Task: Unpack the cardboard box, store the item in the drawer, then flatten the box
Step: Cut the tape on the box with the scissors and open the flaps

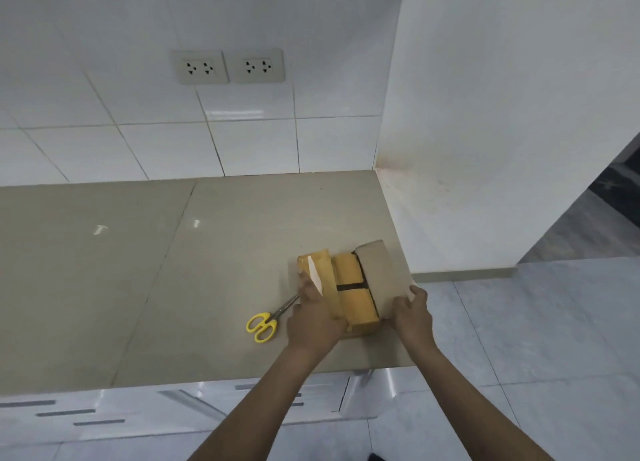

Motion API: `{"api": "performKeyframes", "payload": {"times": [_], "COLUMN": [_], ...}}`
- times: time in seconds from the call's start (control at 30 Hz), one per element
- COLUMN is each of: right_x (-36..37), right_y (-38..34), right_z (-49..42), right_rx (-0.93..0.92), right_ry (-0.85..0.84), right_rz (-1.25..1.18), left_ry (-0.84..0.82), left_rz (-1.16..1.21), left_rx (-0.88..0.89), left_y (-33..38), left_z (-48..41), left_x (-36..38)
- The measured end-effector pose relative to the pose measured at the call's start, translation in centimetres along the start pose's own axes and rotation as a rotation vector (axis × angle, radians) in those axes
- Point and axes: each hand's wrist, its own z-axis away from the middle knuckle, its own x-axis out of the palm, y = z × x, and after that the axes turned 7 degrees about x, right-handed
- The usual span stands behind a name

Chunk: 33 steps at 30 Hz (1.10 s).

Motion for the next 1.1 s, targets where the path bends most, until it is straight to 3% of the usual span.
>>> {"api": "performKeyframes", "payload": {"times": [0.1,0.17,0.27,0.33,0.4,0.6,0.7,0.8,0.97,1.1], "right_x": [0.1,0.3,0.8,1.2,1.4,0.7,-0.3,-0.8,-0.2,0.7], "right_y": [-0.4,-1.0,-2.3,-2.8,-3.3,-4.3,-3.4,-1.4,0.2,-0.7], "right_z": [-0.6,-0.4,-0.6,-1.0,-1.2,0.7,2.4,3.6,3.2,1.8], "right_rx": [-0.111,-0.317,-0.543,-0.547,-0.504,-0.414,-0.343,-0.400,-0.618,-0.693], "right_ry": [0.044,0.135,0.042,-0.052,-0.098,-0.192,-0.274,-0.368,-0.300,-0.342], "right_rz": [0.365,0.613,0.669,0.735,0.800,0.379,0.195,0.294,0.447,0.634], "left_ry": [0.022,-0.006,-0.001,0.020,0.038,0.180,0.266,0.166,-0.045,-0.271], "left_rz": [0.089,0.212,0.611,0.769,0.771,0.104,-0.024,-0.168,-0.592,-0.621], "left_rx": [-0.030,-0.037,-0.062,-0.104,-0.136,-0.060,0.075,0.129,0.089,0.047], "left_y": [0.1,-0.4,-2.3,-4.0,-5.4,-6.8,-5.2,-3.6,-3.9,-4.7], "left_z": [-0.2,-0.3,-0.2,-0.1,0.2,-0.1,-0.5,-0.9,-2.1,-2.4], "left_x": [0.3,-0.5,-2.4,-2.9,-2.9,-2.2,-2.3,-2.0,-2.4,-1.6]}}
